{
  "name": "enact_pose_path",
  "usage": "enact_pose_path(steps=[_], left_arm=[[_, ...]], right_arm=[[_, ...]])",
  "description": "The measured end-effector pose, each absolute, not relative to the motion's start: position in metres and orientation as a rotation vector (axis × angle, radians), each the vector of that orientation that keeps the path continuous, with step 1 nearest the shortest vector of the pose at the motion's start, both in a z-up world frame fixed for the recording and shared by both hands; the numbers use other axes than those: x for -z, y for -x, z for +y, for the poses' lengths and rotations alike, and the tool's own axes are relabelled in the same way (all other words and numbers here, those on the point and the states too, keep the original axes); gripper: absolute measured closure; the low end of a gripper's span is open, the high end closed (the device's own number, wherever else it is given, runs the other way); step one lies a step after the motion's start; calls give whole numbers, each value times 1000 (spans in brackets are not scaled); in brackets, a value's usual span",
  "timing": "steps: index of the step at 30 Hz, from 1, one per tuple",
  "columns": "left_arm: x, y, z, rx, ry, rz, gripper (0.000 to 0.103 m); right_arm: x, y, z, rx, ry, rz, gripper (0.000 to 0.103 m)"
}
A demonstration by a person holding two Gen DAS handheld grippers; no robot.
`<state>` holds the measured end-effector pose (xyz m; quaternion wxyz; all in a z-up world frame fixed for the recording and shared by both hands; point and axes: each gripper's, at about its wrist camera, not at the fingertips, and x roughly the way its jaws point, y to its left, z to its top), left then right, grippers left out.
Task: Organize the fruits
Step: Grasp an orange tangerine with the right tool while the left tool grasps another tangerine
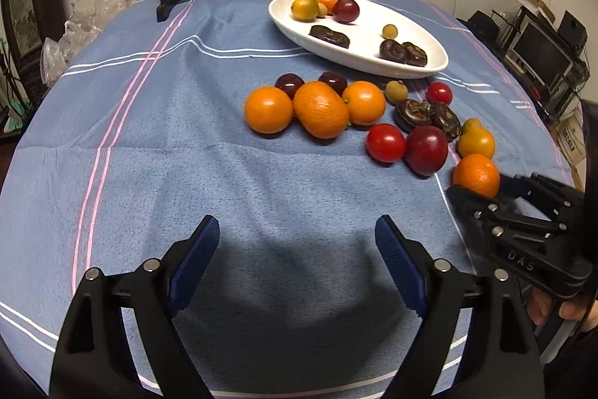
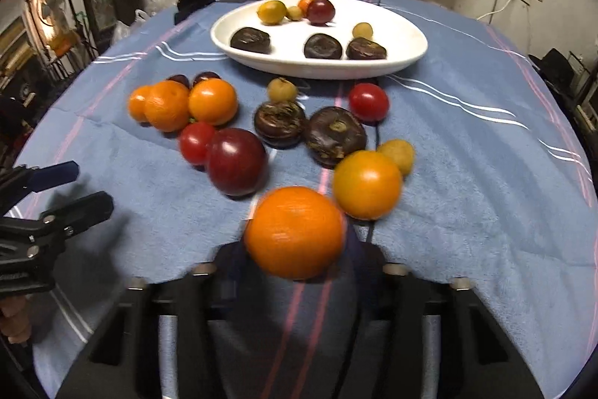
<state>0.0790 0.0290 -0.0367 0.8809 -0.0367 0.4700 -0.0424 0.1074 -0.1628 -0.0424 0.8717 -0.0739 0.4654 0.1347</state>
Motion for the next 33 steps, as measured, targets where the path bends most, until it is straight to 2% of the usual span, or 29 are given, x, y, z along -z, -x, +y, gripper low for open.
enact_pose_path(steps=[11, 15, 17, 24, 29, 33], left_arm=[[38, -101, 39, 38, 23, 987, 21], [44, -117, 43, 21, -15, 1007, 26], [49, -128, 44, 30, -13, 1027, 33], [50, -155, 40, 35, -43, 1017, 36], [48, -164, 39, 56, -38, 998, 67], [47, -162, 35, 49, -70, 984, 69]], right_arm=[[40, -101, -187, -344, 26, 975, 59], [40, -98, -189, -360, 14, 975, 59], [40, -98, -189, -365, 11, 976, 59], [40, -98, -190, -380, -2, 978, 59], [41, -98, -192, -385, -12, 979, 59], [41, -98, -192, -386, -14, 978, 59]])
